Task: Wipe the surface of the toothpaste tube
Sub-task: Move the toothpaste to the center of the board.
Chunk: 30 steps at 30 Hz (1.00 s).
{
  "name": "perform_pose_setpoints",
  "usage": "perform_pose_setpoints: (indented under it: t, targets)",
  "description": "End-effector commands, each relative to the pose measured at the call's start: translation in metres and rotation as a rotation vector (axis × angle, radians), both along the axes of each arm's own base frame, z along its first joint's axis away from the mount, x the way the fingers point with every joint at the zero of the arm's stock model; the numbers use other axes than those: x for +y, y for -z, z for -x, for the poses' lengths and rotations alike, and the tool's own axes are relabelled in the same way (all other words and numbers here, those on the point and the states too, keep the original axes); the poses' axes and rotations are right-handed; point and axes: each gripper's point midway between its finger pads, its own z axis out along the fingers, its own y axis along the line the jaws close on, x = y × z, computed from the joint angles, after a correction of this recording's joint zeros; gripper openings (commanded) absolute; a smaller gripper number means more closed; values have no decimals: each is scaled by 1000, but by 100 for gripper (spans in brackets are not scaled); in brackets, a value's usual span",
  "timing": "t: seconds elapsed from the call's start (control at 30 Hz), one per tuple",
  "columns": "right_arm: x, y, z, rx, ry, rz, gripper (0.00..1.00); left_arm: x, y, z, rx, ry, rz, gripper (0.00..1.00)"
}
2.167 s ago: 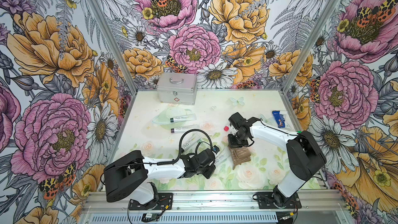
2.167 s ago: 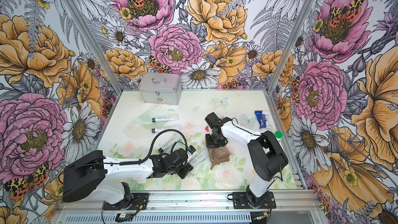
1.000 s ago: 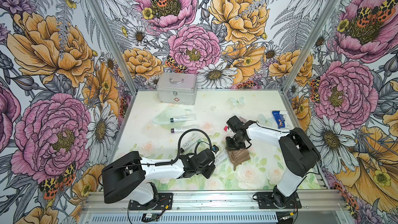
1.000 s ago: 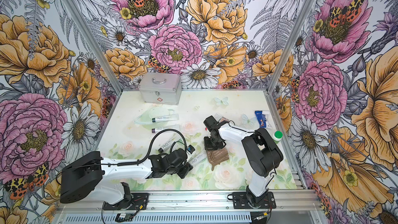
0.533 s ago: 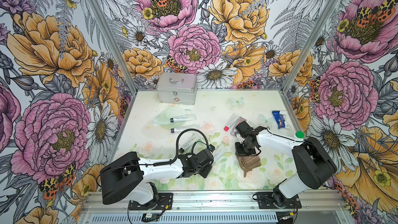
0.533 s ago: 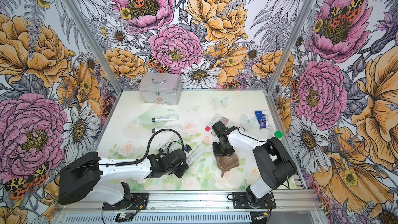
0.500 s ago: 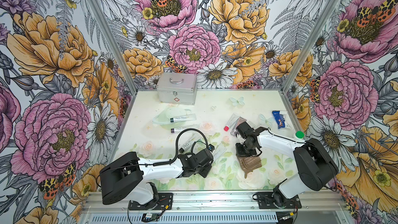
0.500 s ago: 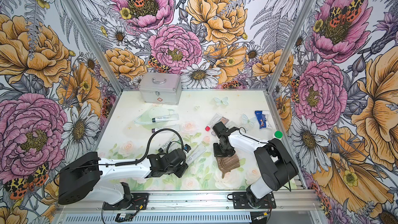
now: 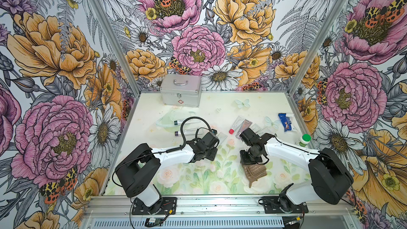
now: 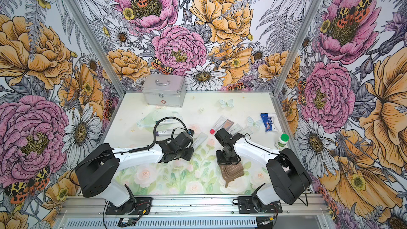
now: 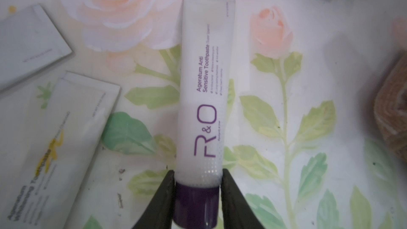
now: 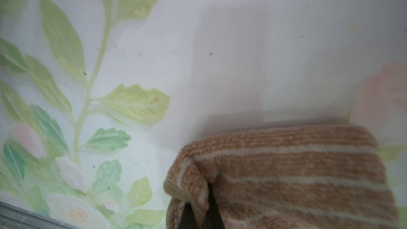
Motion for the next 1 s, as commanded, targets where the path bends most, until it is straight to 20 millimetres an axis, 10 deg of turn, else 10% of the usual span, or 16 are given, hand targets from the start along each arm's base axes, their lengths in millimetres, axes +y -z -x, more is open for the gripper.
perform_pose_setpoints:
  t: [0.0,0.47,0.7,0.97]
  targets:
    - [7,-13,-7,-41,7,-31,0,-6,-4,-27,0,9,3,36]
    - [3,-15,-5,-54,10,-27,0,-28,-2,-91,22,3,11,40]
    - [2,-13,-4,-50,8,-19,0,-20,-31,-68,4,14,57,62]
    - [5,-13,-8,-52,3,-19,0,-28,-6,-21,62,82,4,67]
